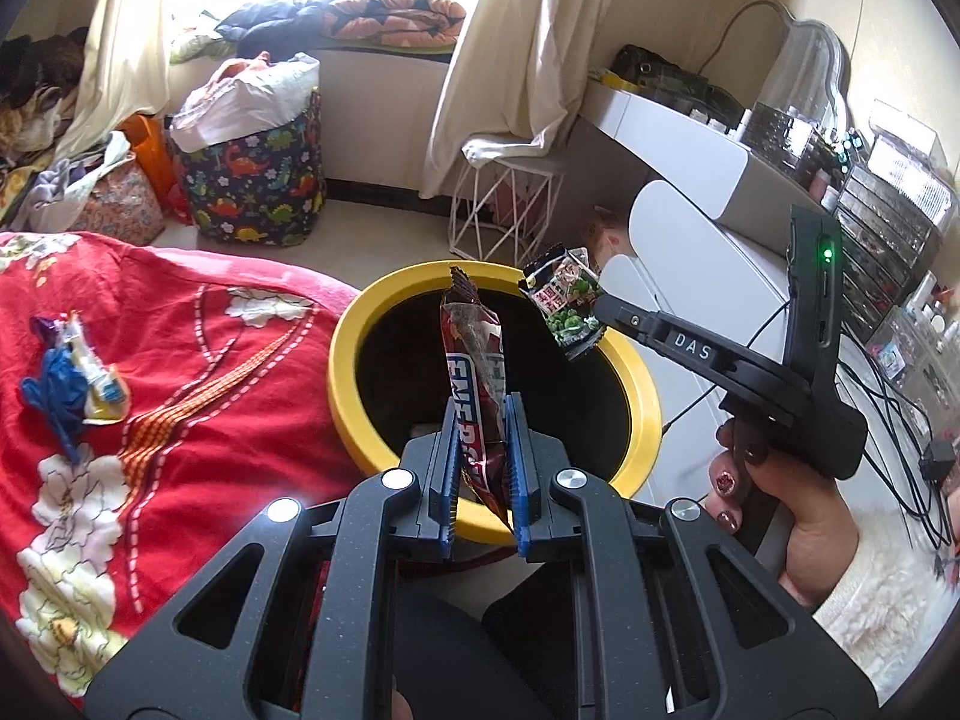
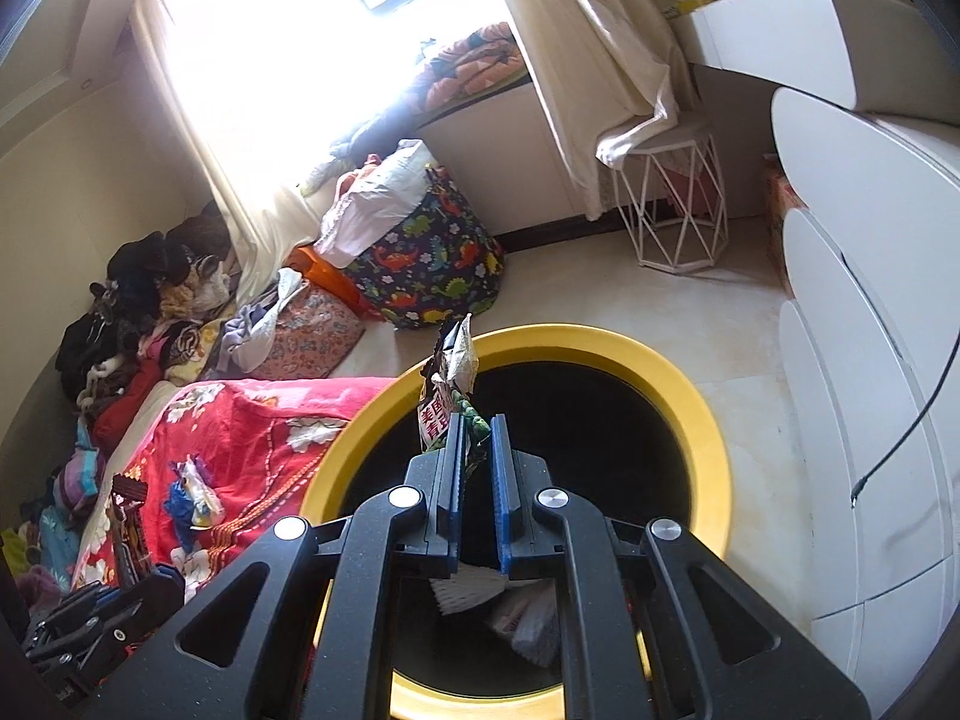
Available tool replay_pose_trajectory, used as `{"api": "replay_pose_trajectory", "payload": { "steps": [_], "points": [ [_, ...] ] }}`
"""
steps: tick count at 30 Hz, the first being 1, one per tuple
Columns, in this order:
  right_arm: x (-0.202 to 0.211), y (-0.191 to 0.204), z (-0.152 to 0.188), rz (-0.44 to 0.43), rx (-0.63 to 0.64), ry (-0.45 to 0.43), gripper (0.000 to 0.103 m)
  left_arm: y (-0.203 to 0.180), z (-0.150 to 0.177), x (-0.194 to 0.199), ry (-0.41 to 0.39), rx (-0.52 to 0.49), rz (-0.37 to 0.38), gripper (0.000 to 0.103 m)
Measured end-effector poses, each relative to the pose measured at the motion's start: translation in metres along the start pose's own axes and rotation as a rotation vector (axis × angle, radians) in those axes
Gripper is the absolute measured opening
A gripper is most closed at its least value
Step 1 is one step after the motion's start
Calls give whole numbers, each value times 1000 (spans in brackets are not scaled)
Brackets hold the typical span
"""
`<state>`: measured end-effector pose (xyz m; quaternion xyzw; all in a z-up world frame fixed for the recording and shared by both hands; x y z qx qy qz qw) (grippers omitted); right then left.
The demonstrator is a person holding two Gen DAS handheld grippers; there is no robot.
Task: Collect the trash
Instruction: 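Lower both held items into the yellow-rimmed bin and open both tools, then move both open tools back over the bedspread toward the glove and wrappers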
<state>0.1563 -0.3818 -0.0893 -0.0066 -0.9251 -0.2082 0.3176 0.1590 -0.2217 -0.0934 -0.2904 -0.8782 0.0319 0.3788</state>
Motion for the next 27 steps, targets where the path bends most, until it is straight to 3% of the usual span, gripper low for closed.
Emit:
{"api": "replay_pose_trajectory", "payload": {
  "steps": [16, 17, 19, 20, 21, 25, 27],
  "points": [
    [-3, -28, 3, 17, -63, 27, 9, -7, -17, -53, 59, -11, 23, 9],
    [-3, -29, 3, 12, -70, 26, 13, -7, -18, -56, 60, -8, 25, 11],
    [-3, -31, 2, 14, -81, 23, 31, -3, -19, -58, 59, 2, 23, 40],
    [-2, -32, 2, 15, -89, 18, 41, -1, -20, -58, 55, 6, 18, 48],
    [-1, -33, 2, 16, -97, 13, 43, 1, -21, -57, 48, 13, 17, 58],
    [0, -34, 0, 25, -93, 7, 47, 7, -24, -52, 24, 28, 4, 81],
    [1, -31, 0, 26, -87, 3, 50, 12, -23, -47, 11, 36, -4, 83]
  ]
}}
Point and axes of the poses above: each gripper's, at about its wrist camera, not at the fingertips, and x roughly against the way its jaws point, y to its left, z to its underside, the point moved 6 cm from there along -x, roughly the way its jaws point, and after that the axes turned 3 degrees about x, right-handed, at the moved point
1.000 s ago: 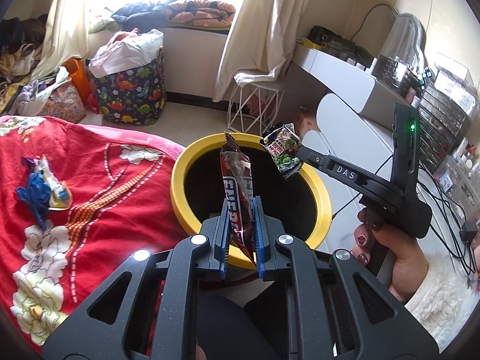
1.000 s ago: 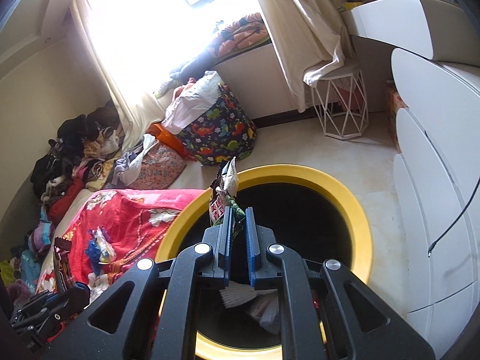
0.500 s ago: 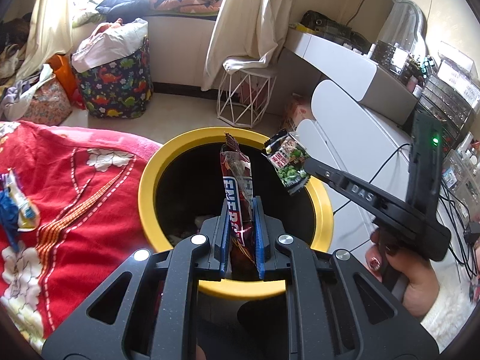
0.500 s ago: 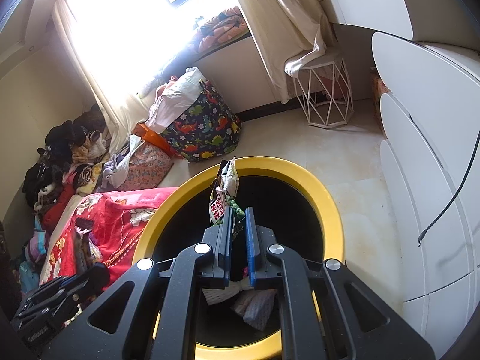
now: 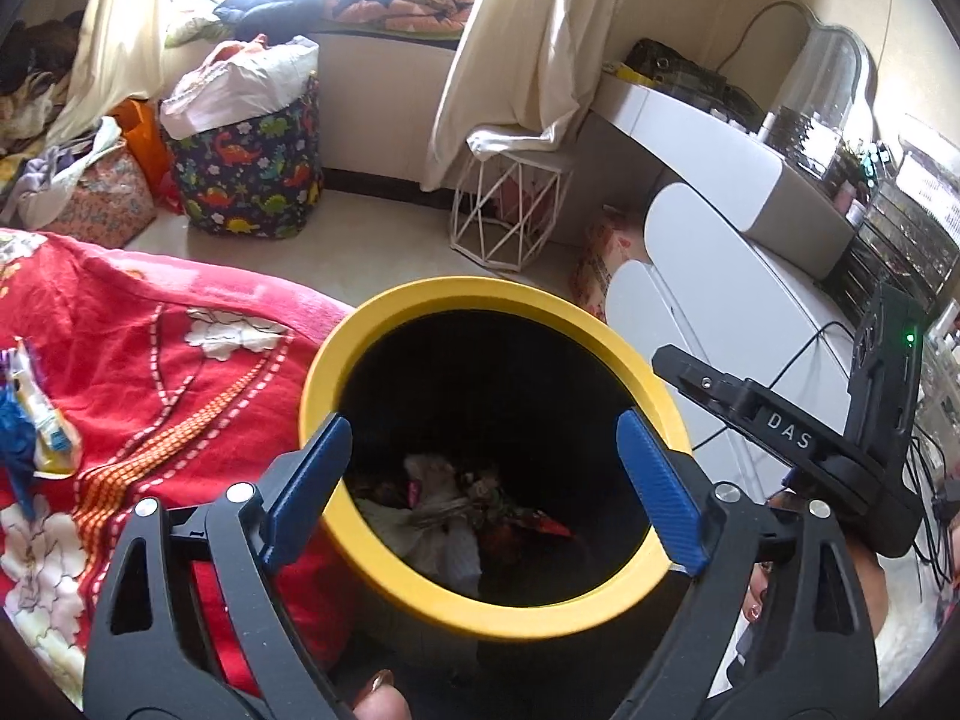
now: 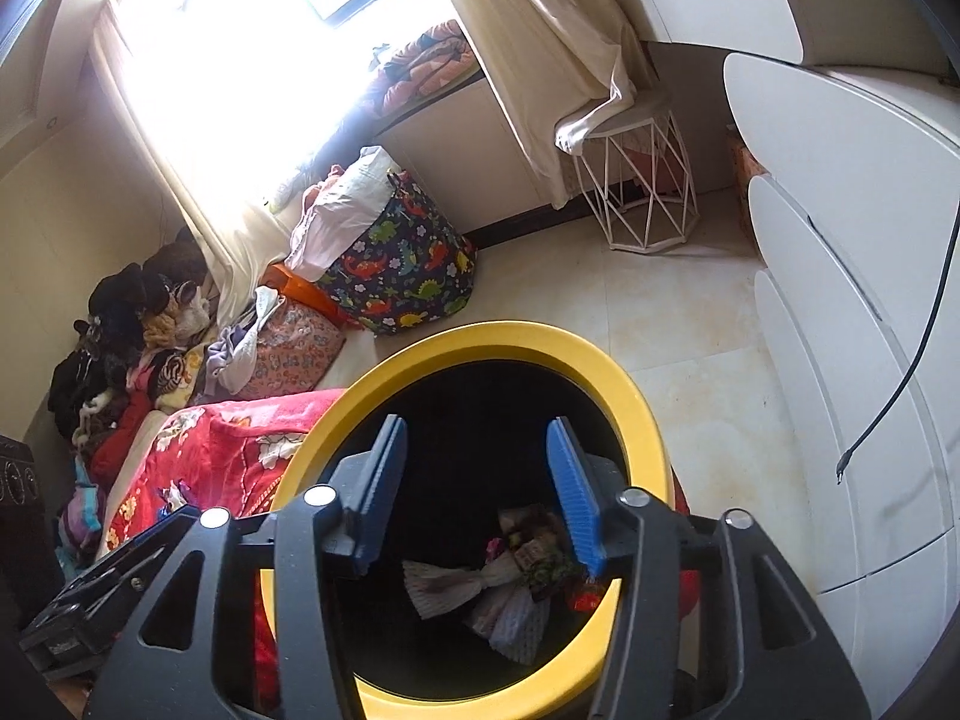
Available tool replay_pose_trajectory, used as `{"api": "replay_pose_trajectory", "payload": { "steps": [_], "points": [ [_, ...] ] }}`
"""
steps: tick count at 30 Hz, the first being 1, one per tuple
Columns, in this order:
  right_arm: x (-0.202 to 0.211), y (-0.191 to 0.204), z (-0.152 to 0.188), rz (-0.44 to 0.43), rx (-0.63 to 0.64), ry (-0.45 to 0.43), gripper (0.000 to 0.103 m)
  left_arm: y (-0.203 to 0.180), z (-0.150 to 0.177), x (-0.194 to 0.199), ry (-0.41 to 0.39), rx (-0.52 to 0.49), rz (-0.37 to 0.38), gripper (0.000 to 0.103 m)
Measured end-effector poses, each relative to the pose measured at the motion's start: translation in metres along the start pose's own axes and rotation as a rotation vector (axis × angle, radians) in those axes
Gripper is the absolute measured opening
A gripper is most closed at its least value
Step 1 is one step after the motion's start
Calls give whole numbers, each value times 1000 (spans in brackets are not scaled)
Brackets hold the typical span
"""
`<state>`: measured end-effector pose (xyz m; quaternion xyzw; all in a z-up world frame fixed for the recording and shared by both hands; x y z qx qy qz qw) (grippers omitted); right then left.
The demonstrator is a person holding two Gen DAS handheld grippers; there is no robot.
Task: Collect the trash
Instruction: 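Move both open tools back over the bedspread toward the glove and wrappers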
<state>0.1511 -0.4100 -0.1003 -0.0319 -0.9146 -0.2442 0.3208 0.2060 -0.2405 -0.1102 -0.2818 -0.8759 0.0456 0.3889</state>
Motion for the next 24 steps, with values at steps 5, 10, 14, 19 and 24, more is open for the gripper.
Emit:
{"api": "replay_pose_trajectory", "payload": {
  "steps": [5, 10, 14, 19, 24],
  "points": [
    [0, 14, 1, -11, 34, -3, 55, 13, -3, 13, -34, 23, -30, 85],
    [2, 30, 2, -27, 74, -7, 58, 29, -9, 30, -76, 43, -63, 85],
    [2, 45, 3, -44, 112, -11, 61, 42, -12, 43, -103, 57, -86, 86],
    [2, 67, 8, -68, 159, -8, 63, 58, -16, 59, -137, 66, -115, 86],
    [0, 88, 15, -94, 197, 5, 64, 76, -19, 73, -169, 82, -143, 86]
  ]
}}
Point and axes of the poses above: each gripper's, at about its wrist camera, not at the fingertips, and x roughly against the way its jaws point, y to its left, z to its underside, the point moved 6 cm from there along -x, roughly the way its jaws point, and after that the axes turned 3 degrees about x, right-handed, at the moved point
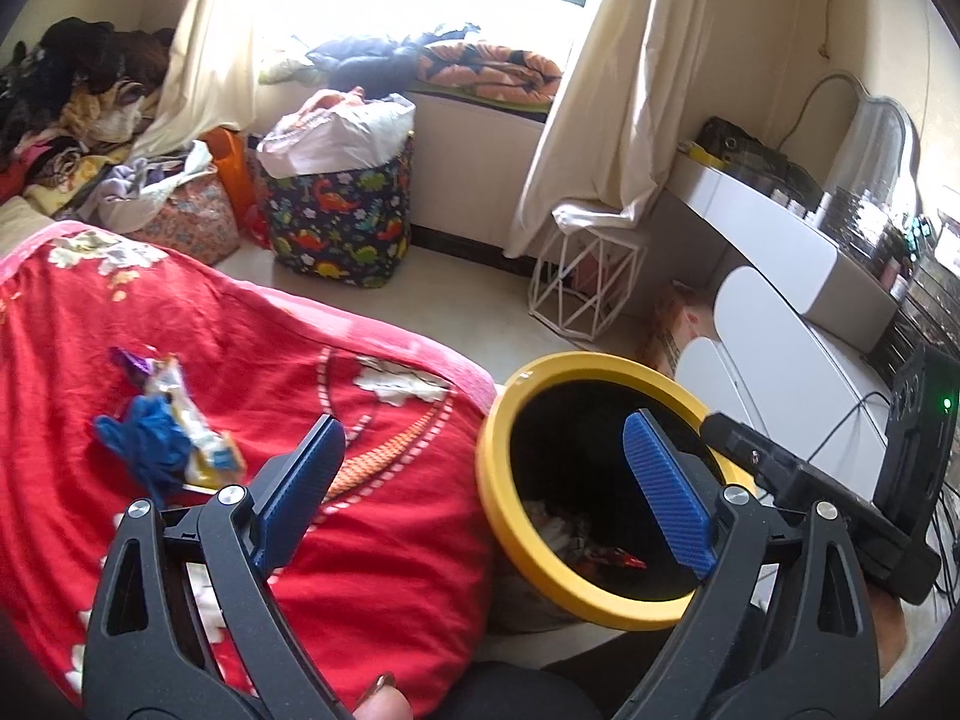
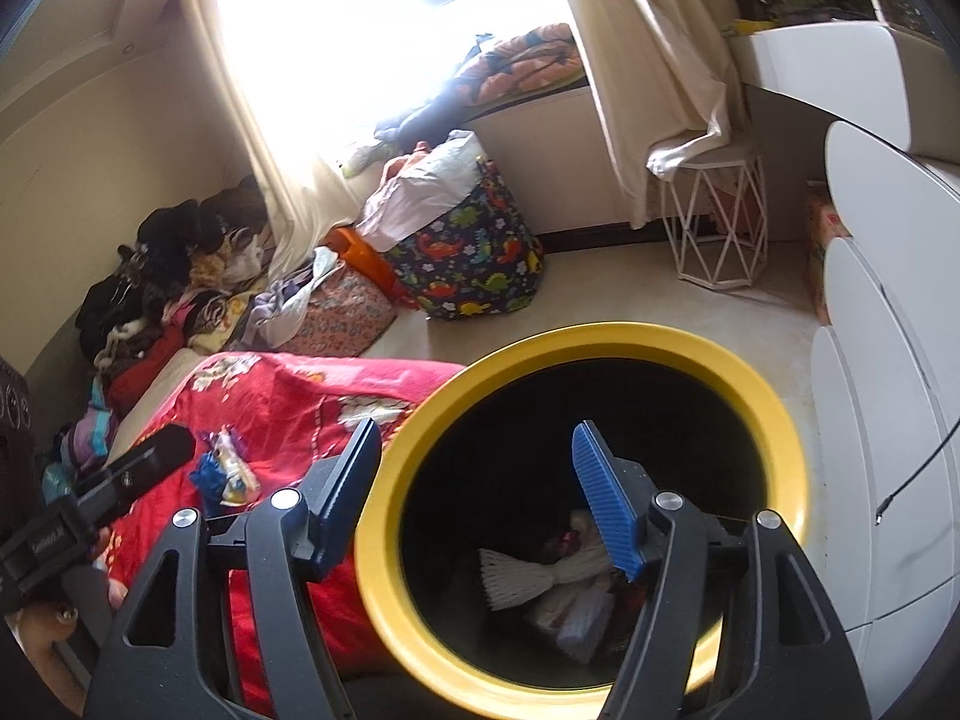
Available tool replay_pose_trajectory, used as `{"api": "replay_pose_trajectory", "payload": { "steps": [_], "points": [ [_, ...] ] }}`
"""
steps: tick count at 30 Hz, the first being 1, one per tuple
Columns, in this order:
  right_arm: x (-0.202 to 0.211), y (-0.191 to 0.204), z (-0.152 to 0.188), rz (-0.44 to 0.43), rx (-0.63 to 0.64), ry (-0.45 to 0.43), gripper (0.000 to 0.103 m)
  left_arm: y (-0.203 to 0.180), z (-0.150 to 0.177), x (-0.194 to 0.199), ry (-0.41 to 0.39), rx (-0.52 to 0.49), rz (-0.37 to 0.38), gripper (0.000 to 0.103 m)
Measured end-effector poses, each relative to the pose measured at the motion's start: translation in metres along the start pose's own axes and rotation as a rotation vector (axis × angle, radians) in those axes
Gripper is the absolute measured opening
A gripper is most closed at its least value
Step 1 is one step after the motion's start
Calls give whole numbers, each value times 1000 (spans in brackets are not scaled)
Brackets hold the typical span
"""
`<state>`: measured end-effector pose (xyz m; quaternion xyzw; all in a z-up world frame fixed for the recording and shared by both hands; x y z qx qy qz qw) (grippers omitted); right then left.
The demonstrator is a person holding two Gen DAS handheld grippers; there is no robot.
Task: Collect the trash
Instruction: 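Move both open tools back over the bedspread toward the glove and wrappers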
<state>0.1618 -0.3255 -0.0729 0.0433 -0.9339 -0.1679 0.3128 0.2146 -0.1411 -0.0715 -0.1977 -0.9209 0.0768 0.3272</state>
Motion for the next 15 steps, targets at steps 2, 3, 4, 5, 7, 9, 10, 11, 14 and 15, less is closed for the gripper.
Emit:
{"api": "replay_pose_trajectory", "payload": {
  "steps": [2, 3, 4, 5, 7, 9, 10, 11, 14, 15],
  "points": [
    [-3, 9, 3, -10, 16, 9, 65, 9, -2, 4, -11, 10, -12, 86],
    [-5, 15, 3, -16, 26, 15, 65, 15, -4, 6, -17, 18, -19, 86],
    [-6, 19, 4, -22, 33, 18, 65, 19, -5, 7, -21, 22, -26, 86],
    [-9, 25, 5, -30, 43, 25, 65, 24, -6, 9, -25, 27, -32, 86],
    [-13, 36, 7, -43, 65, 36, 65, 35, -8, 13, -32, 41, -45, 86],
    [-18, 47, 8, -57, 85, 46, 65, 46, -10, 16, -39, 54, -59, 86],
    [-21, 53, 9, -65, 92, 53, 65, 53, -12, 17, -43, 62, -68, 86],
    [-24, 58, 10, -74, 100, 60, 65, 58, -13, 18, -47, 67, -77, 86],
    [-35, 78, 13, -104, 130, 79, 65, 82, -18, 20, -56, 94, -109, 86],
    [-38, 84, 15, -112, 141, 84, 65, 90, -20, 20, -58, 105, -121, 86]
  ]
}}
Point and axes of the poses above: each gripper's, at about its wrist camera, not at the fingertips, and x roughly against the way its jaws point, y to its left, z to its underside, the point moved 6 cm from there along -x, roughly the way its jaws point, and after that the axes turned 3 degrees about x, right-handed, at the moved point
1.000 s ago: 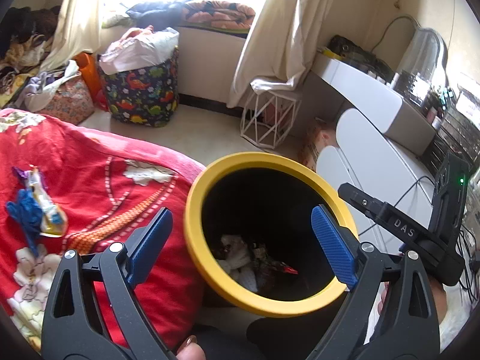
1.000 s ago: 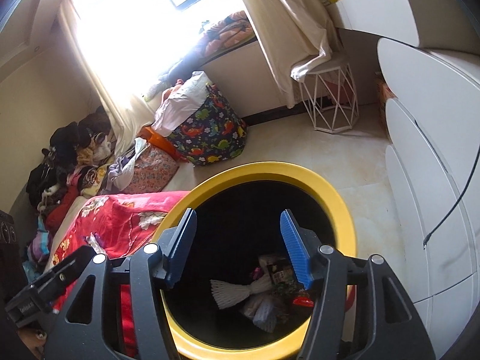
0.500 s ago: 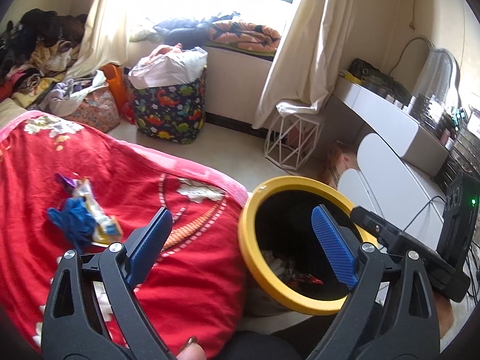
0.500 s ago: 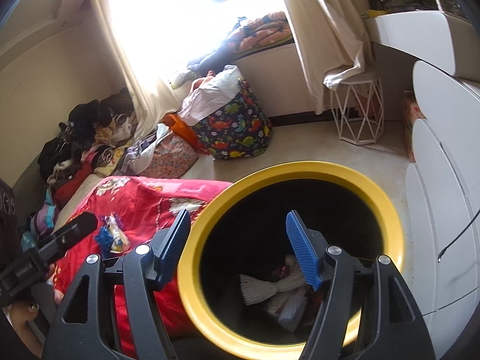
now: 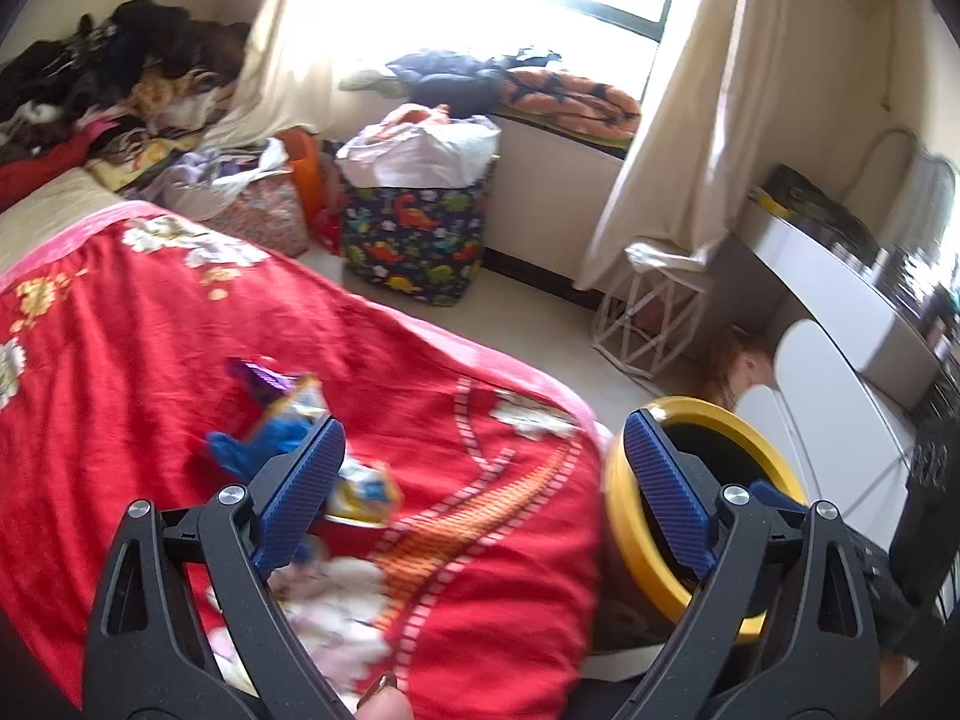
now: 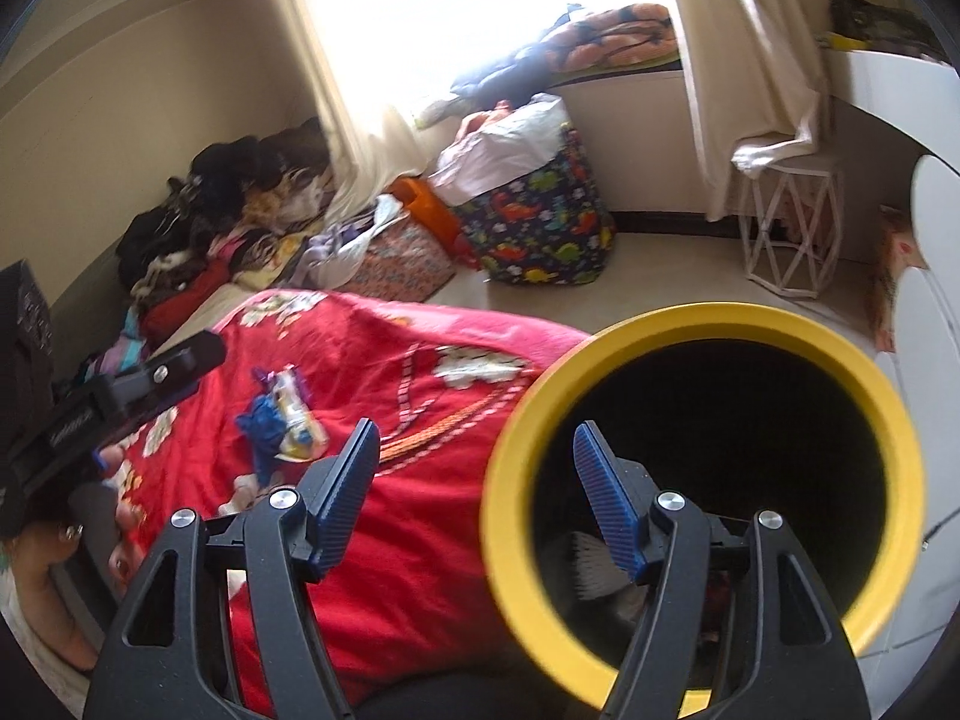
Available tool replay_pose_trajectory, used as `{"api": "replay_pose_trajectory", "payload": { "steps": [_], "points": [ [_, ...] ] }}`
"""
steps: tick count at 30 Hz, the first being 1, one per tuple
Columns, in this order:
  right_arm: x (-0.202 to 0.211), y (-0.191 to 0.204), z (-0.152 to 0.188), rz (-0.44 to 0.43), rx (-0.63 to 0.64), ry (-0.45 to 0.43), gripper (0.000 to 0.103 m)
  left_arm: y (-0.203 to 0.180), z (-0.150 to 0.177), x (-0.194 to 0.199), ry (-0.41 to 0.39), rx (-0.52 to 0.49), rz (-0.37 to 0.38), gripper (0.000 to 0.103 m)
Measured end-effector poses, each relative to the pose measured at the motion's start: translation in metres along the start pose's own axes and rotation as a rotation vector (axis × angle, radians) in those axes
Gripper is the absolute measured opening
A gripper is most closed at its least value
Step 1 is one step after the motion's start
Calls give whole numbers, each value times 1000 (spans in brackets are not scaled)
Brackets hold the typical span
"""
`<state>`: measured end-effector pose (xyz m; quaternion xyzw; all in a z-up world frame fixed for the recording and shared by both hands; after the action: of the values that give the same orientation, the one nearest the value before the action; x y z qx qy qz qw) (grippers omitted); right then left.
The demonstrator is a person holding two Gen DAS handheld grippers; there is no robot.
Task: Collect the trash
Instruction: 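Move both open tools back over the bedspread toward the glove and wrappers, then grasp a purple wrapper with the left tool while the right tool grasps a yellow-white wrapper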
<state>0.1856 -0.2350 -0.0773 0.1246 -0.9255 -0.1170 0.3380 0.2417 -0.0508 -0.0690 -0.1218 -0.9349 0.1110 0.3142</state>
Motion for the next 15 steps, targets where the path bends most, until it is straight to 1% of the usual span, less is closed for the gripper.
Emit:
{"api": "replay_pose_trajectory", "payload": {
  "steps": [7, 11, 13, 15],
  "points": [
    [-44, 45, -1, -71, 62, 64, 65, 58, -21, -11, -9, 63, -89, 86],
    [-73, 69, 0, -114, 83, 104, 64, 87, -29, -21, 4, 89, -130, 86],
    [-89, 81, 0, -136, 94, 124, 63, 102, -31, -26, 17, 109, -143, 82],
    [-104, 90, 1, -143, 116, 148, 58, 112, -32, -31, 29, 126, -146, 78]
  ]
}}
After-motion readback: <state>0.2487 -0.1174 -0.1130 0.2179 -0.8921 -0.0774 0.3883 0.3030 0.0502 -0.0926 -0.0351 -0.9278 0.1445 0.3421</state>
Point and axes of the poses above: each gripper's, at about its wrist camera, not at the fingertips, and x roughly against the way its jaws point, y to its left, z to its underside, the point moved 6 cm from there along -x, roughly the way its jaws point, and after that the axes turned 3 degrees about x, right-handed, at the moved point
